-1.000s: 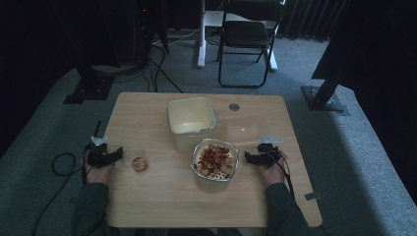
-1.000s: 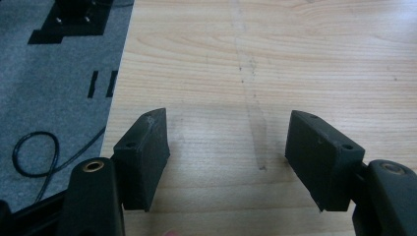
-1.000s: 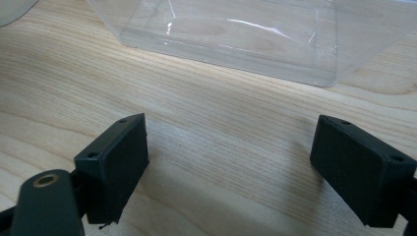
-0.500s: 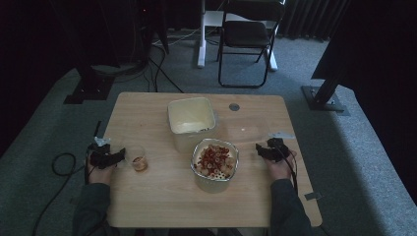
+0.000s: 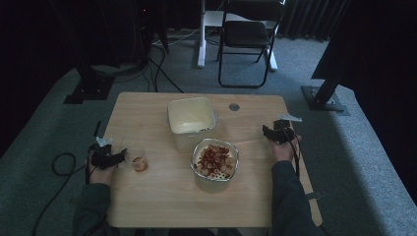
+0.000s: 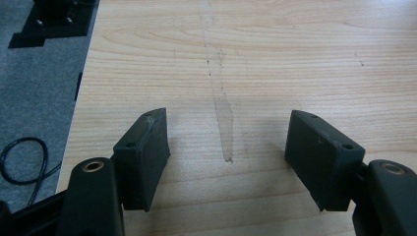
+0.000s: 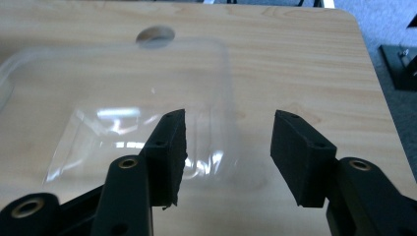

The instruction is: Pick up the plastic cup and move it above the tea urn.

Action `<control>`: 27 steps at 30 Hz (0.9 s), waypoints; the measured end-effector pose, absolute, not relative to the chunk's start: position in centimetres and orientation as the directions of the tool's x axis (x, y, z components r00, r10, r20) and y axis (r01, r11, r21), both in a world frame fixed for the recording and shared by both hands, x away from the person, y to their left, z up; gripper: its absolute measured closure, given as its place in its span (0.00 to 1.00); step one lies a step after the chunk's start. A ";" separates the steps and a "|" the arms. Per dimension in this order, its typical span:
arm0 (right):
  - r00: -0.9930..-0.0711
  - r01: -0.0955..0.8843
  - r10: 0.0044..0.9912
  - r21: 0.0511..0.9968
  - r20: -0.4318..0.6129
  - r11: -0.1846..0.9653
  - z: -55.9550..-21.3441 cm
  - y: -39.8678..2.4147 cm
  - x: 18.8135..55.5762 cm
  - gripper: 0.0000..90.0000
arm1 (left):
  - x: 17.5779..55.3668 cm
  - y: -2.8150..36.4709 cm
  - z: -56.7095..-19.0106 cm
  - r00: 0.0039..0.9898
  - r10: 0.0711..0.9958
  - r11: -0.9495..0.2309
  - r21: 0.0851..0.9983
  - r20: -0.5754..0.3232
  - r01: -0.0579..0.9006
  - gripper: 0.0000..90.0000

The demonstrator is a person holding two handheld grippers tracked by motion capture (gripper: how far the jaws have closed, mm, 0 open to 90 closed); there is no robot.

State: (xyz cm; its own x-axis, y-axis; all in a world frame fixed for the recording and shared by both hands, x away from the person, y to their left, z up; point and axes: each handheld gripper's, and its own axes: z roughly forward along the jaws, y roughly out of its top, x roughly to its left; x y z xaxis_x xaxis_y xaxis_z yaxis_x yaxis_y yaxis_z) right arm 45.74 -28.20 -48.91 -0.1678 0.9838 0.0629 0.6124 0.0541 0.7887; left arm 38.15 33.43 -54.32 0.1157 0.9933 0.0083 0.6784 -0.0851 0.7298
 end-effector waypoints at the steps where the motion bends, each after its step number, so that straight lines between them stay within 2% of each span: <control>1: -0.161 0.616 0.984 0.786 0.075 0.041 -48.8 -28.3 46.3 0.53 | 38.1 33.4 -54.3 0.117 0.993 -0.086 0.730 0.009 0.679 0.37; 5: -0.158 0.641 0.986 0.766 0.062 0.055 -48.7 -28.4 48.1 0.54 | 38.1 33.4 -54.3 0.117 0.993 -0.086 0.730 0.009 0.678 0.37; 8: -0.157 0.685 0.984 0.726 0.081 0.050 -49.3 -28.6 50.0 0.59 | 38.1 33.4 -54.3 0.117 0.993 -0.087 0.729 0.009 0.679 0.37; 14: -0.184 0.739 0.975 0.672 0.126 0.052 -50.5 -29.1 51.3 0.69 | 38.1 33.3 -54.3 0.122 0.993 -0.088 0.731 0.006 0.676 0.37; 15: -0.181 0.751 0.974 0.659 0.138 0.046 -50.8 -29.2 51.4 0.72 | 38.1 33.3 -54.3 0.122 0.992 -0.088 0.731 0.007 0.676 0.37; 17: -0.195 0.758 0.964 0.651 0.180 0.032 -51.0 -29.5 51.5 0.92 | 38.1 33.3 -54.3 0.122 0.992 -0.088 0.732 0.006 0.676 0.37; 18: -0.197 0.758 0.963 0.652 0.183 0.031 -50.9 -29.6 51.5 0.95 | 38.1 33.3 -54.3 0.123 0.992 -0.088 0.732 0.006 0.676 0.37; 21: -0.198 0.748 0.952 0.663 0.232 -0.006 -50.1 -29.8 51.2 0.96 | 38.1 33.3 -54.3 0.123 0.992 -0.088 0.732 0.006 0.676 0.37; 27: -0.187 0.723 0.956 0.690 0.225 -0.021 -47.9 -30.6 50.6 0.97 | 38.1 33.2 -54.3 0.122 0.993 -0.087 0.732 0.006 0.676 0.37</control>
State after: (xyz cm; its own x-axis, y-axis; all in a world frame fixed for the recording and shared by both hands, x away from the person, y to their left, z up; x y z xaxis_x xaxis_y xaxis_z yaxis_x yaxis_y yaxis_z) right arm 50.58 -30.62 -47.92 -0.1874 0.9561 0.2252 0.7233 -0.0208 0.6902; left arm 38.06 33.24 -54.35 0.1221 0.9925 0.0058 0.6757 -0.0874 0.7320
